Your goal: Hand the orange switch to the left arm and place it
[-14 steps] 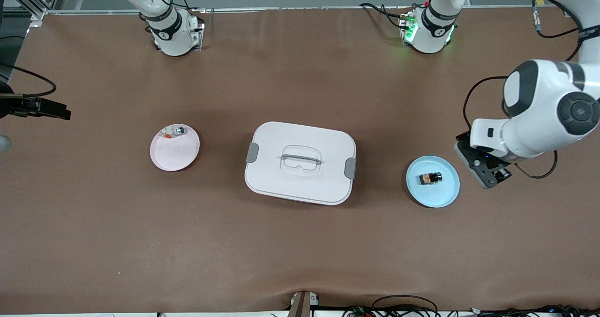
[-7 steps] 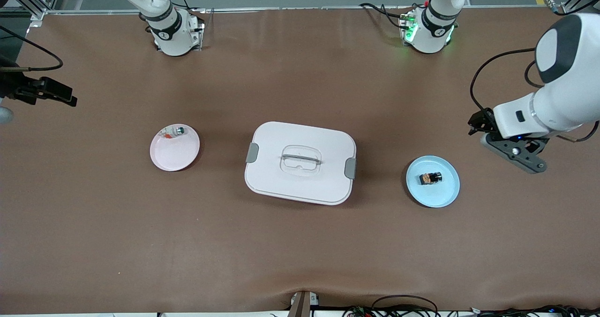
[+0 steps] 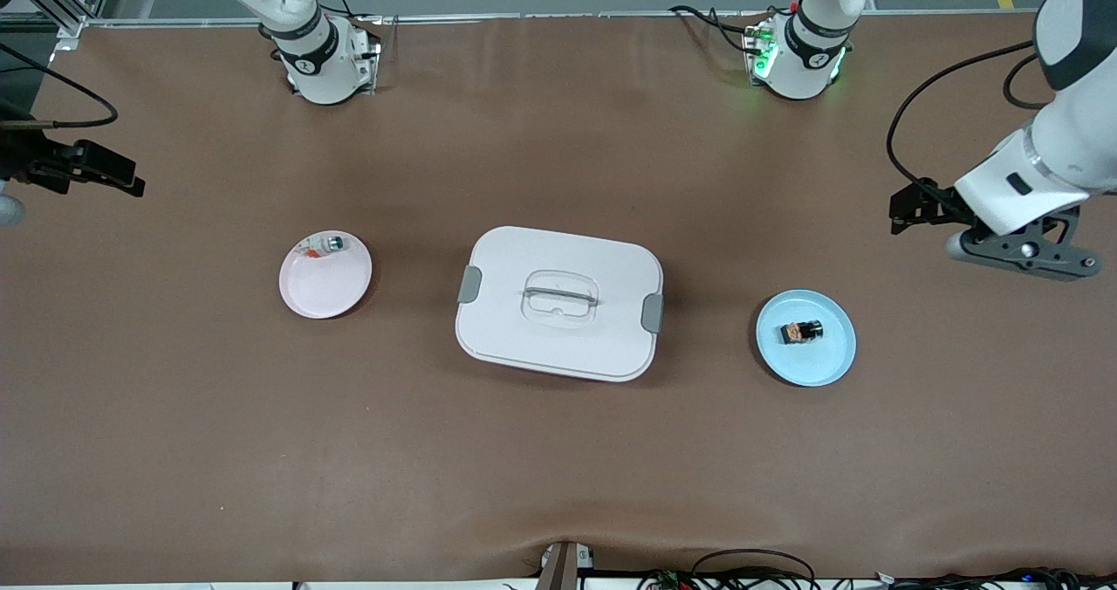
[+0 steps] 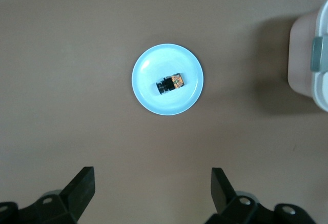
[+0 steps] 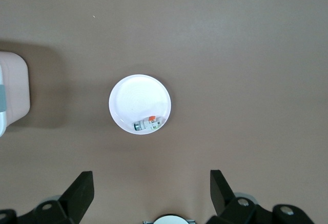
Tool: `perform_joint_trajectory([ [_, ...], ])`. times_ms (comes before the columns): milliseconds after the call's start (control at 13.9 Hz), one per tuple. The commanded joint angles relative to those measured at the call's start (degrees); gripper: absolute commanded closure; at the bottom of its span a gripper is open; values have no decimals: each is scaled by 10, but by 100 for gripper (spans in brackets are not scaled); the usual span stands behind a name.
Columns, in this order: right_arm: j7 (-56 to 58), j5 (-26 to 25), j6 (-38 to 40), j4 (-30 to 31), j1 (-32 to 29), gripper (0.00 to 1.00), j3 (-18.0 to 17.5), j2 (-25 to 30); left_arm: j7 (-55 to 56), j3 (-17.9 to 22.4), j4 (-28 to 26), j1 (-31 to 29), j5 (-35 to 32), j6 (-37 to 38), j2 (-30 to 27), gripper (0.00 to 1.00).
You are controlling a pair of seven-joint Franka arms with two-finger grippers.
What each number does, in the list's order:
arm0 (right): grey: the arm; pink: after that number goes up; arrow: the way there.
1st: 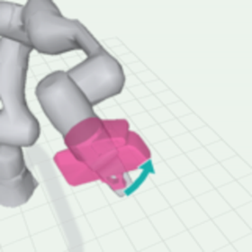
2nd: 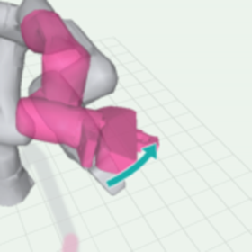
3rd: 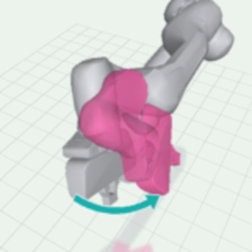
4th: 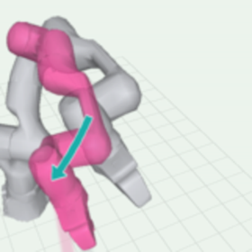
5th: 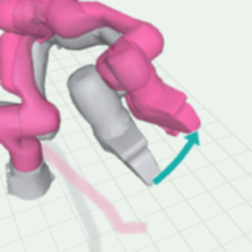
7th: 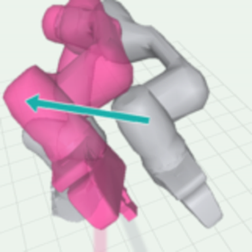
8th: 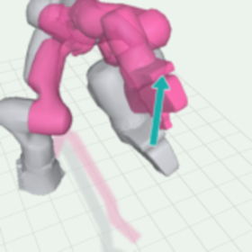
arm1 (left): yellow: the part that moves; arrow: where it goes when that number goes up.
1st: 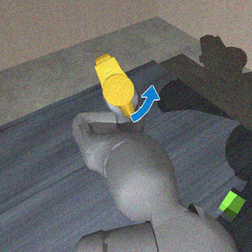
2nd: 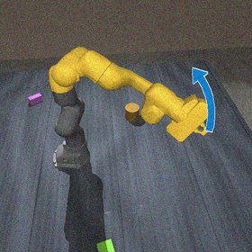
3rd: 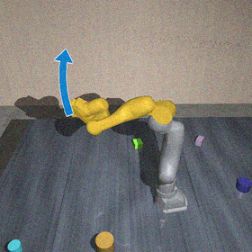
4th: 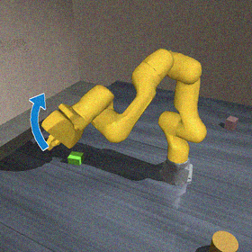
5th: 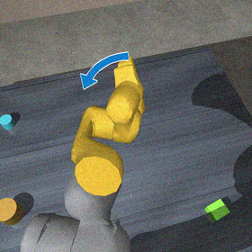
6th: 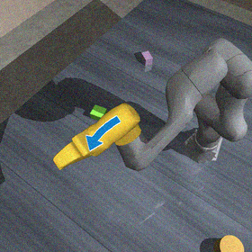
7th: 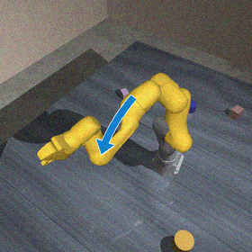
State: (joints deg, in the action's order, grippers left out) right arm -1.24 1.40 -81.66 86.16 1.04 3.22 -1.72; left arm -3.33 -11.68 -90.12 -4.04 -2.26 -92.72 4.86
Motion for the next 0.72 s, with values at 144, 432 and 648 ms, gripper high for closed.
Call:
perform_joint_trajectory([
  [144,-6,11,-45,67,-8,0,-6,53,59,3,-1,-2,-7,39,-34,0],
  [432,-6,11,-61,99,-8,0,-6,74,49,17,28,-3,-11,60,-37,0],
  [648,-1,11,-62,97,-8,0,-6,77,56,31,31,0,-6,65,-44,0],
])
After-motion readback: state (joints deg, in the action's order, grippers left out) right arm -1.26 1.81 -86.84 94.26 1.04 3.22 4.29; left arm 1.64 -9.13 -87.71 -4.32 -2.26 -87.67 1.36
